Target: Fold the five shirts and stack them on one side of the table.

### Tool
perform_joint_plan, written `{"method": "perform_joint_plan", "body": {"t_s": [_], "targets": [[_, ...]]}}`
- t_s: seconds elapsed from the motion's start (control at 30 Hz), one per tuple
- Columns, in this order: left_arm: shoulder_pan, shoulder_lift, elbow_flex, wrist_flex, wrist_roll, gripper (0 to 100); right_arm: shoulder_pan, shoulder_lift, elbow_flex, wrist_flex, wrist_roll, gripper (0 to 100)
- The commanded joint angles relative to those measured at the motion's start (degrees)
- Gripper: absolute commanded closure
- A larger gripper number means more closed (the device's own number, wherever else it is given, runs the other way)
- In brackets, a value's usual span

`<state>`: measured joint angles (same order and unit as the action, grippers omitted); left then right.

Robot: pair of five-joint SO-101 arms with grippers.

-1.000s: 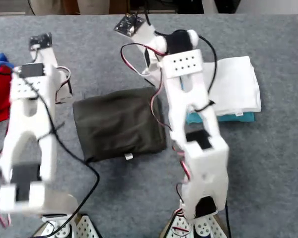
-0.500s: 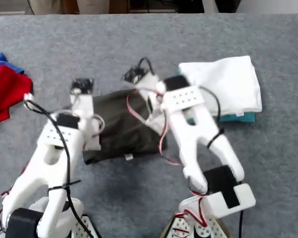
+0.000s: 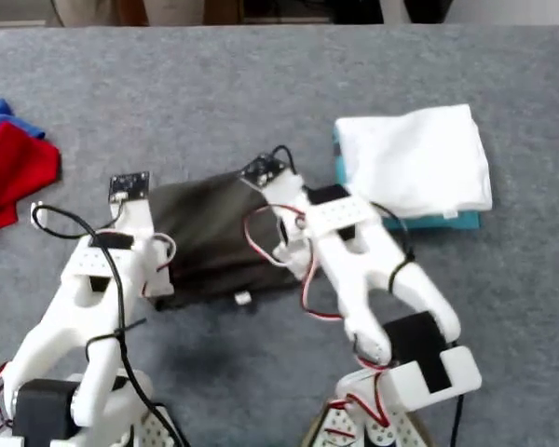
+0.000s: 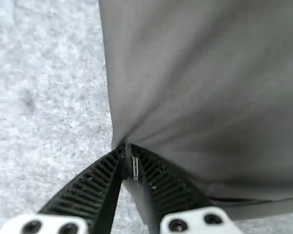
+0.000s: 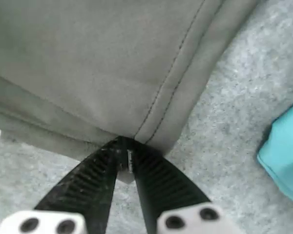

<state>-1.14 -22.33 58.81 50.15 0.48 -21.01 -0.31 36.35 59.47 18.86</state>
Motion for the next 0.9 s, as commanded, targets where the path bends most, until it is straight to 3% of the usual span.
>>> {"method": "perform_joint_plan", "body": {"t_s": [0.0, 0.33, 0.57, 0.63, 0.77, 0.87], "targets": [[-1.05, -1.8, -0.44, 0.18, -0.88, 98, 1.8, -3.65, -0.84, 2.02, 1.41, 99.7], [-1.58, -17.98, -9.85, 17.49, -3.08, 98, 1.19, -33.27, -0.4, 14.33, 1.49, 99.7], [-5.98, -33.45, -6.95, 24.09, -7.74, 98, 2.07, -44.0, 13.76, 11.08, 0.44, 98.1], [-8.79, -36.0, -4.31, 24.0, -9.32, 98, 1.98, -45.41, 17.01, 9.93, -3.96, 91.5], [-13.54, -38.37, -1.23, 23.91, -12.31, 98, -0.66, -44.88, 19.21, 8.88, -19.69, 73.3], [-16.35, -38.55, -1.14, 23.74, -13.45, 98, -4.44, -42.33, 19.03, 5.36, -31.47, 67.6]]}}
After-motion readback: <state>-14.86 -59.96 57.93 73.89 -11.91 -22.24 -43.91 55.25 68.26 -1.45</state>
